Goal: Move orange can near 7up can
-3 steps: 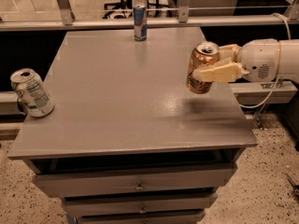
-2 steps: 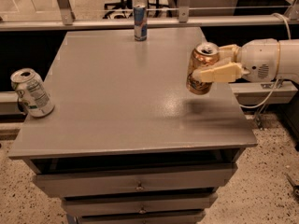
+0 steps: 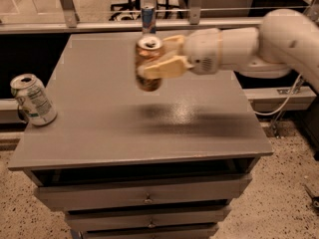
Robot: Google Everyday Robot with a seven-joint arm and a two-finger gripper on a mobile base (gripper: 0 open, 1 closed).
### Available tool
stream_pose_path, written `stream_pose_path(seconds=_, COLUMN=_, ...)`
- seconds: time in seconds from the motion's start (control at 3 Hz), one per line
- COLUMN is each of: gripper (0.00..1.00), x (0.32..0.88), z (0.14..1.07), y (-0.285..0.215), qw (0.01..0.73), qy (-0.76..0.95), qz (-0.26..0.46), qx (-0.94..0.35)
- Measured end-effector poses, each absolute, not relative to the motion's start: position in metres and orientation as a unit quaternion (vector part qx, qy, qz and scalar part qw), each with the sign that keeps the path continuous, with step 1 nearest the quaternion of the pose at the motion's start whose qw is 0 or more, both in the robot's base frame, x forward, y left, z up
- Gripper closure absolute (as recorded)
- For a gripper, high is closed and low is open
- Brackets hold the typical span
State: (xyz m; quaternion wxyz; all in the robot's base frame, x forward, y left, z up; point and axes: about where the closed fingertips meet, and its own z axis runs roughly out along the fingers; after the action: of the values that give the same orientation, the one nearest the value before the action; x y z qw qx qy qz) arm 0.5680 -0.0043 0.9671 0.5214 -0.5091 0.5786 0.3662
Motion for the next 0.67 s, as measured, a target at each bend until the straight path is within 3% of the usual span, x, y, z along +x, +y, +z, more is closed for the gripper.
stream_pose_path(seconds=0.67, gripper=1.00, x=0.567, z=0.939, y=0.109, qw=0.493, qy=0.559, qz=0.398, qx=-0.536)
